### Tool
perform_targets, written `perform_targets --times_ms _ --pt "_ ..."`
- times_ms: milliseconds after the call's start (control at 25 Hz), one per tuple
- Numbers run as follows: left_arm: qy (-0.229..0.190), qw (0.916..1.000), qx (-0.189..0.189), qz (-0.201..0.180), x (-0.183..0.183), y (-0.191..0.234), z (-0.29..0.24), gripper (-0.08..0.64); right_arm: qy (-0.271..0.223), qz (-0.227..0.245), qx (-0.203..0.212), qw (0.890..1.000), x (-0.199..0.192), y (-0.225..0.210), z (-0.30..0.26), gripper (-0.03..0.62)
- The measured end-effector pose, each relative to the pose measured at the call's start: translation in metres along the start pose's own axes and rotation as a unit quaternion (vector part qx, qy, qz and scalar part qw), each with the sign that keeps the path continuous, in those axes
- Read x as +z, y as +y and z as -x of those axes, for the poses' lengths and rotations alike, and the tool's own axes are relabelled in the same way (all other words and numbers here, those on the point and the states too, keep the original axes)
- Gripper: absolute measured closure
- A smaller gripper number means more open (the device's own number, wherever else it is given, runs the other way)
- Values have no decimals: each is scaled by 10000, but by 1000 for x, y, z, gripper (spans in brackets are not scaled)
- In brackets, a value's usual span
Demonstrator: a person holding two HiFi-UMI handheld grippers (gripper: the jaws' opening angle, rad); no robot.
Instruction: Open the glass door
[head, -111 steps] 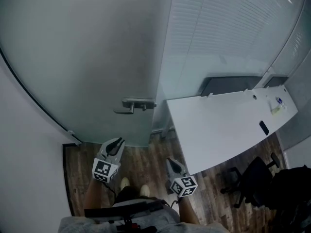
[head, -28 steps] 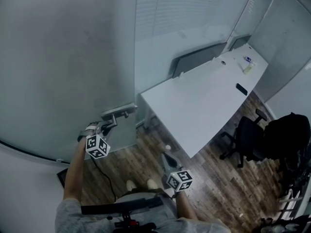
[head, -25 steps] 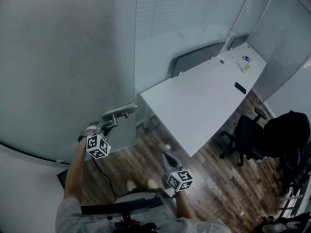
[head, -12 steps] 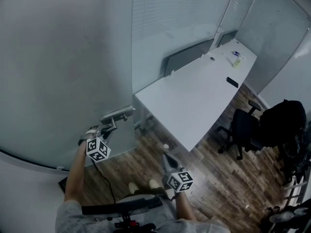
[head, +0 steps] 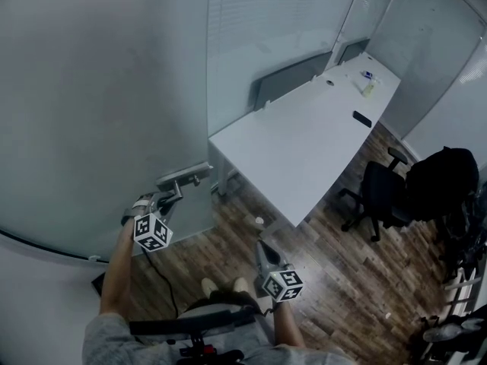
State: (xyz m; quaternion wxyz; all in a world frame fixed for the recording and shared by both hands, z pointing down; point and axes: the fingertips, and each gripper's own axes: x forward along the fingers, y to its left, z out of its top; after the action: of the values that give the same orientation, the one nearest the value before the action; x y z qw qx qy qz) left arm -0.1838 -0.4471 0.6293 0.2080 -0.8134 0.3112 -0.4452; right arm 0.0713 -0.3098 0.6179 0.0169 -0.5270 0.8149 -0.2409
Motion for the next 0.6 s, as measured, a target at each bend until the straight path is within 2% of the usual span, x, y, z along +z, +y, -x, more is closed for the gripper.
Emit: perform_targets --times_ms 600 --pt "-1 9998 -96 -187 10 -32 19 511 -14 108 138 9998 5 -10 34 591"
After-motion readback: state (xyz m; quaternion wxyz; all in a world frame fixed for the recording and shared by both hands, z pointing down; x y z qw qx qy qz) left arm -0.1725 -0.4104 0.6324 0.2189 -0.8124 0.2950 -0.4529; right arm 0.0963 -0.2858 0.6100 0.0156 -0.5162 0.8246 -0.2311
